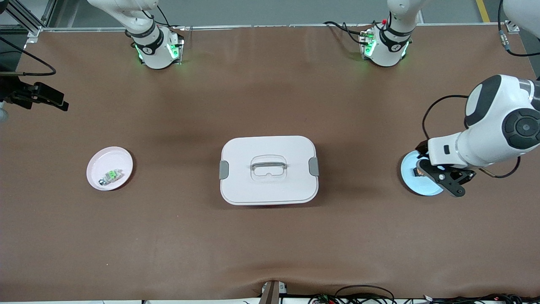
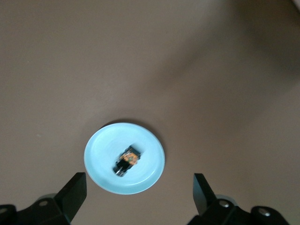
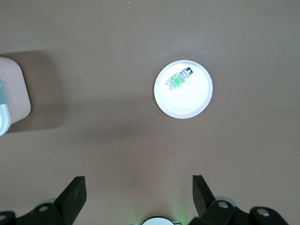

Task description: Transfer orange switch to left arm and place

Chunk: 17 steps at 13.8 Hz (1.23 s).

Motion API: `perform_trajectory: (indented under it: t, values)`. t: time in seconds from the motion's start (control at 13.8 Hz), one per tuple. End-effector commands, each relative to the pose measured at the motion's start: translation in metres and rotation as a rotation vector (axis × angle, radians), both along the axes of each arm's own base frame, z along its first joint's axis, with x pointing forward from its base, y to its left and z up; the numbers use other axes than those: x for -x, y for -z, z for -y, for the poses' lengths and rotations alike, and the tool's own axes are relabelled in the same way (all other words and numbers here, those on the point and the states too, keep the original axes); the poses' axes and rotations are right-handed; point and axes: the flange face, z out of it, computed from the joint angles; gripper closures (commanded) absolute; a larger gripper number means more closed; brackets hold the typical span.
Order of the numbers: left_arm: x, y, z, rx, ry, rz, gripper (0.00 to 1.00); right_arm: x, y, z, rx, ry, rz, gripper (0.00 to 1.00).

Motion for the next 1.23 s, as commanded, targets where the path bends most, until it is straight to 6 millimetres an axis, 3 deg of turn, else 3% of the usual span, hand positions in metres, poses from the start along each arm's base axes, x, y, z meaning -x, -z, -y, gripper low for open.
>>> perform_trajectory:
  t: [0.0, 0.22, 0.44, 0.8, 1.16]
  values:
    - [0.001, -0.016, 0.034, 0.028, -0.209, -0.020, 0.00, -0.001, -0.005, -0.002, -0.001, 0.005, -0.002, 0.00]
    - [0.008, -0.044, 0.031, 0.103, -0.392, -0.016, 0.00, -0.001, -0.005, -0.001, 0.001, 0.007, -0.002, 0.00]
    - [0.031, -0.077, 0.028, 0.055, -0.528, 0.020, 0.00, -0.001, -0.004, 0.002, -0.001, 0.015, -0.004, 0.00]
    - [0.066, -0.138, -0.034, 0.066, -0.639, 0.104, 0.00, 0.001, 0.004, 0.008, 0.000, 0.026, 0.004, 0.00]
    - [0.119, -0.173, -0.059, 0.022, -0.704, 0.054, 0.00, 0.015, 0.003, 0.015, 0.006, 0.030, 0.033, 0.00]
